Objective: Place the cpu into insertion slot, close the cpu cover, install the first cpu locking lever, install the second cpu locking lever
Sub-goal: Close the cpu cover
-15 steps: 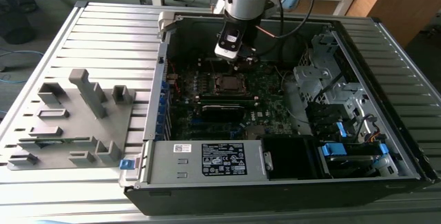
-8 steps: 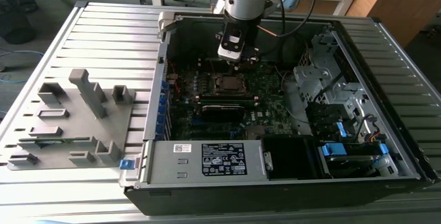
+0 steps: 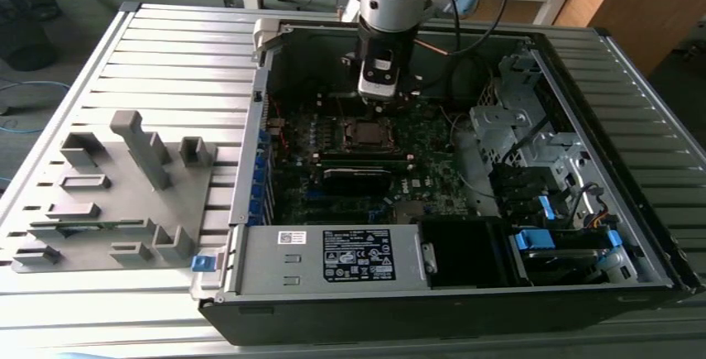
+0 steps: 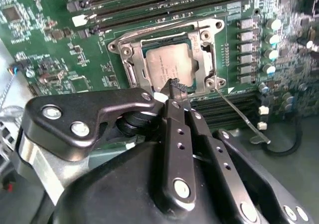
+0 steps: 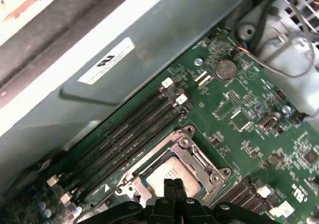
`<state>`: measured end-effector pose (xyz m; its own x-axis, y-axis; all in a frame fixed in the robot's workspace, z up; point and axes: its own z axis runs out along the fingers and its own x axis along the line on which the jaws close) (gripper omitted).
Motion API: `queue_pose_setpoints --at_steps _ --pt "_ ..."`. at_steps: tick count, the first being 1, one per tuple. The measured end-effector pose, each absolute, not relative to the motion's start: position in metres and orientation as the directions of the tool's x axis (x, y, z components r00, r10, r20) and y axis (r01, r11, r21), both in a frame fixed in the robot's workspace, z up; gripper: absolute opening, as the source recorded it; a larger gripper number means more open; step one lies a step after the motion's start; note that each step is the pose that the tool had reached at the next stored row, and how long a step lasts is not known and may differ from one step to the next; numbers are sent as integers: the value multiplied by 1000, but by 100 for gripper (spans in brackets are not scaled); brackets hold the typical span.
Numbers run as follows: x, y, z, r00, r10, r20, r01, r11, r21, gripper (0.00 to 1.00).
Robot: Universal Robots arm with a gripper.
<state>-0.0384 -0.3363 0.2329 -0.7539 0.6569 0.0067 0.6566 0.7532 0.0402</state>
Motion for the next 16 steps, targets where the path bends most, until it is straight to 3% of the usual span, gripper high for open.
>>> queue_pose_setpoints --at_steps 16 --pt "-38 -336 233 -834 552 7 551 833 40 11"
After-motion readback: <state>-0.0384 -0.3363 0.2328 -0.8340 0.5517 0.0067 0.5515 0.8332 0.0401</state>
